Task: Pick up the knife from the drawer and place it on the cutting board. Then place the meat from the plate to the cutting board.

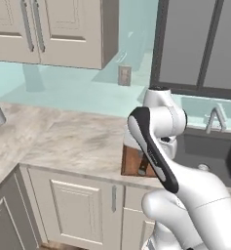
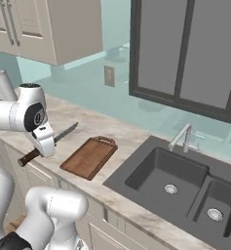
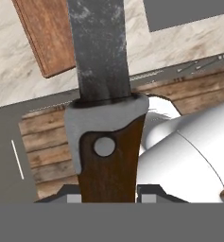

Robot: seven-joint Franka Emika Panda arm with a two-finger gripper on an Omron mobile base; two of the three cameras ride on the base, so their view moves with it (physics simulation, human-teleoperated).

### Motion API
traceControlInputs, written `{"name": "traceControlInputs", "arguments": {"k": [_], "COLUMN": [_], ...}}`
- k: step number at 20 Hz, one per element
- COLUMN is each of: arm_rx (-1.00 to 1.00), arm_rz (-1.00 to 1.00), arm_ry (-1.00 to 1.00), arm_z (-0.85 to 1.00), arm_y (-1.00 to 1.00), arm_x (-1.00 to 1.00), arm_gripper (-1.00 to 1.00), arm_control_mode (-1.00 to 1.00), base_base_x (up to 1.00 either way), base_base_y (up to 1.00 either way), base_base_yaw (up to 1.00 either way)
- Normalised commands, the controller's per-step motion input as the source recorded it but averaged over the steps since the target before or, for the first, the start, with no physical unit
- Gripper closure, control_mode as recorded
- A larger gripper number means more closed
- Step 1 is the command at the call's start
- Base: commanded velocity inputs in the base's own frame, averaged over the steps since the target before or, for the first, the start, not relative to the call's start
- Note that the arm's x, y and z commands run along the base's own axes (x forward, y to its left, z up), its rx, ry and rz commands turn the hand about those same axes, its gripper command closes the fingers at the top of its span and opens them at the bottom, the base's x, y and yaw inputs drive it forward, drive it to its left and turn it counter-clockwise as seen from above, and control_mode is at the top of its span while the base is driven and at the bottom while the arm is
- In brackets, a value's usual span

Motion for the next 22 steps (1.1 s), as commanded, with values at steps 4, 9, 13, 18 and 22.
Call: {"name": "traceControlInputs", "arguments": {"k": [4,9,13,18,22], "arm_rx": [0.00,0.00,0.00,0.00,0.00], "arm_rz": [0.00,0.00,0.00,0.00,0.00], "arm_ry": [0.00,0.00,0.00,0.00,0.00], "arm_z": [0.00,0.00,0.00,0.00,0.00], "arm_y": [0.00,0.00,0.00,0.00,0.00], "arm_x": [0.00,0.00,0.00,0.00,0.00], "arm_gripper": [1.00,1.00,1.00,1.00,1.00], "arm_control_mode": [1.00,1.00,1.00,1.00,1.00], "base_base_x": [0.95,1.00,1.00,0.90,0.72], "base_base_y": [-0.74,-0.65,-0.26,-0.28,-0.08], "base_base_yaw": [0.19,0.07,-0.24,-0.42,-0.55]}}
